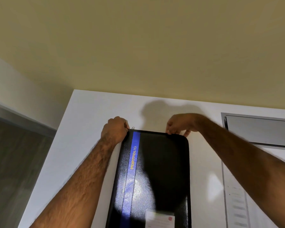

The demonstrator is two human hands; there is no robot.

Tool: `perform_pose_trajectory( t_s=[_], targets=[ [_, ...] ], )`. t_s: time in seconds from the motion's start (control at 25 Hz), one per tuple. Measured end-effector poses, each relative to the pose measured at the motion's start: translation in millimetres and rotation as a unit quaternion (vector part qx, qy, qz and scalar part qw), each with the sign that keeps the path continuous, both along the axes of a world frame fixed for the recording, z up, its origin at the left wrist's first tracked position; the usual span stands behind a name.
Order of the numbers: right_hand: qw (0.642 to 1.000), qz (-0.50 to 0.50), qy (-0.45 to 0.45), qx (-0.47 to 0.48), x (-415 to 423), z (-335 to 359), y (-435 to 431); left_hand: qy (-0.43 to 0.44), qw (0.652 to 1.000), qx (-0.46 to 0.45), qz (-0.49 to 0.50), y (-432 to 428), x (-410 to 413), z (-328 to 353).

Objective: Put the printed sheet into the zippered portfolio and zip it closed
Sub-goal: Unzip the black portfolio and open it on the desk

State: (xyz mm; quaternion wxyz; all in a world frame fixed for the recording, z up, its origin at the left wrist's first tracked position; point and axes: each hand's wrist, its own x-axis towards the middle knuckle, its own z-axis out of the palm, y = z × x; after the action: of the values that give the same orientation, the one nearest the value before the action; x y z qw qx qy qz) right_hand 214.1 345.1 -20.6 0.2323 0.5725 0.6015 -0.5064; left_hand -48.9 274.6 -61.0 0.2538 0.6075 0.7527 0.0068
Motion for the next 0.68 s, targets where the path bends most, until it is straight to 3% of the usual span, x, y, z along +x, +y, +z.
perform_pose_trajectory(
  t_s=[0.16,0.28,0.52,0.68],
  targets=[
    [0.996,-0.075,-0.008,0.040,28.3,-10.4,-20.6,-0.040,0.999,-0.003,0.009,2.5,5.8,-0.3],
    [0.990,-0.123,0.015,0.063,30.4,-16.0,-30.8,-0.061,0.996,-0.058,-0.019,19.6,12.5,7.8],
    [0.982,-0.144,0.043,0.114,31.2,-17.2,-39.4,0.101,0.978,-0.150,-0.106,52.9,42.6,24.3],
    [0.981,-0.134,0.048,0.135,25.3,-13.2,-39.4,0.170,0.922,-0.296,-0.184,68.9,57.6,23.8]
  ],
)
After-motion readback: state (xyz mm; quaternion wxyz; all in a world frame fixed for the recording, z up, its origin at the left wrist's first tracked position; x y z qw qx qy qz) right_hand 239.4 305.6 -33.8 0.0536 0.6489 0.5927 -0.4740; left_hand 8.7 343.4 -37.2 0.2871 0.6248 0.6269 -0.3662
